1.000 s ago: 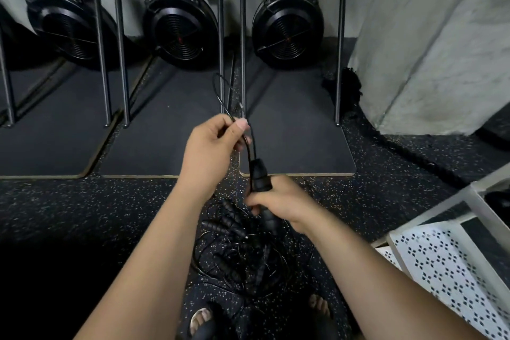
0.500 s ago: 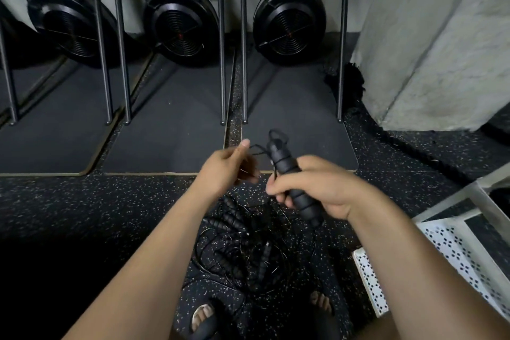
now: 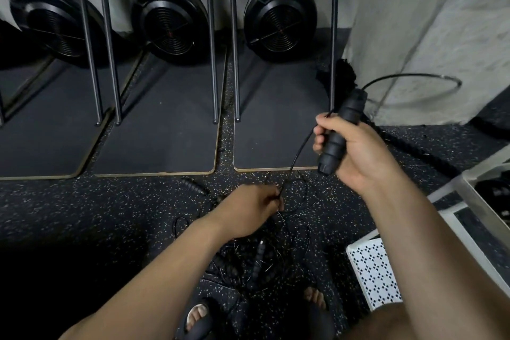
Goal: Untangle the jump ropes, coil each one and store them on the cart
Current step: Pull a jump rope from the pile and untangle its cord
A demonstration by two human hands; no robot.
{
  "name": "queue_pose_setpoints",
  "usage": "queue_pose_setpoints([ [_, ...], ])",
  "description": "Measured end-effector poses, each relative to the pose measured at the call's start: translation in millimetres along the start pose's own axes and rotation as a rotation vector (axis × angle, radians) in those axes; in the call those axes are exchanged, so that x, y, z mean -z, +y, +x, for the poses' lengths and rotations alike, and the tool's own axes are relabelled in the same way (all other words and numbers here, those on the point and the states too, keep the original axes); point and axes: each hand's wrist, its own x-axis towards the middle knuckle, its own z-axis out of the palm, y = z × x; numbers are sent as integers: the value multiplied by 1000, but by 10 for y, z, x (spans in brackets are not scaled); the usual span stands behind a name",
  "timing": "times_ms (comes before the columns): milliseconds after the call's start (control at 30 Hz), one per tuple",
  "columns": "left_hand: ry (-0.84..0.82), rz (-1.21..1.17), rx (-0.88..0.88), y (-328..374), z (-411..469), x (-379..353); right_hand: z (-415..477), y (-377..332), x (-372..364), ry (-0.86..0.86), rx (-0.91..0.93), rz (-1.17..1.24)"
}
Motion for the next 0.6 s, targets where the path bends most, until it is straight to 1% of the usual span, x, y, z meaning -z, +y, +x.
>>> queue_pose_setpoints([
  [67,3,33,-37,-7,7,6,52,37,29,9,10,14],
  [133,34,11,-64,-2,-5,57,94,86,49,11,-4,-44],
  [233,158,-93,-73,20,-44,181,82,241,37,-7,-127,-337],
  [300,299,-148,-68,23,-42,288,30,395,-29,-89,-239,-486],
  [333,362,-172,-65,27,-42,348,3,481,-79,-135,-285,-505],
  [400,430,-280,-67,26,-19,447,-41,638,-199,-209,-332,-493],
  [500,464,-453,-73,52,-36,562,-33,809,-341,-239,-304,-486],
  [600,532,-614,-78,72,-68,598,14,887,-380,-263,-283,-564],
])
